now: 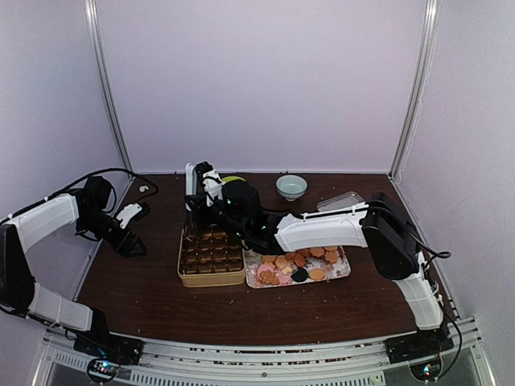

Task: Pack the cookies
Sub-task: Place the fake cookies in the empty pocket of the box.

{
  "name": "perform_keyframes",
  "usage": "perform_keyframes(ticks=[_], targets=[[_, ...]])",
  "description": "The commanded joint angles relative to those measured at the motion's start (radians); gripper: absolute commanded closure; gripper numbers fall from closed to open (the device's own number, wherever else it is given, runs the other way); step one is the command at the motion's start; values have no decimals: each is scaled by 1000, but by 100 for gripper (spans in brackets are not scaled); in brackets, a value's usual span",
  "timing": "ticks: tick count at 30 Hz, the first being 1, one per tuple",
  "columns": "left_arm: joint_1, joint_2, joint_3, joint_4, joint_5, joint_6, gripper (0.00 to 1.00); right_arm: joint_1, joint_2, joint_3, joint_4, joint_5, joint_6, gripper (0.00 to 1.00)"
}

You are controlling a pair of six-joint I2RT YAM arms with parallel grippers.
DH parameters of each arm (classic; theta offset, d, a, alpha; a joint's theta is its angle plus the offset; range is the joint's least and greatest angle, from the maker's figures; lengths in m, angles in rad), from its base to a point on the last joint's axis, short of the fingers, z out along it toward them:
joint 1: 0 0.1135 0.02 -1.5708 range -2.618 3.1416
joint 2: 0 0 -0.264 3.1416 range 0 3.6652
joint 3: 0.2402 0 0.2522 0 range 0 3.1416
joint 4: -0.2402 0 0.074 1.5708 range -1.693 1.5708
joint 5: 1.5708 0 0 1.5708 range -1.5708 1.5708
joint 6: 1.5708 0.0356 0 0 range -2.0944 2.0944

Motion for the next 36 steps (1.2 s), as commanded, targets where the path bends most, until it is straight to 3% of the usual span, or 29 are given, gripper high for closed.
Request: perform_keyframes(ticks=[1, 5, 12, 18, 29, 36], targets=[[9, -14, 4, 6, 25, 1, 32, -15, -3, 17, 15, 24, -1, 100], [7, -14, 6, 6, 28, -1, 32, -17, -2, 22, 11, 20, -2, 100], [8, -6, 10, 4, 34, -4, 32, -23, -14, 22, 22, 7, -2, 77], [9, -6, 13, 4, 39, -7, 32, -26, -31, 29, 34, 1, -9, 66], [8, 13, 19, 9, 55, -15, 32, -30, -94, -6, 65, 1, -26, 69], [7, 98, 49, 63, 69, -24, 33, -42, -237, -181, 127, 48, -46, 70]])
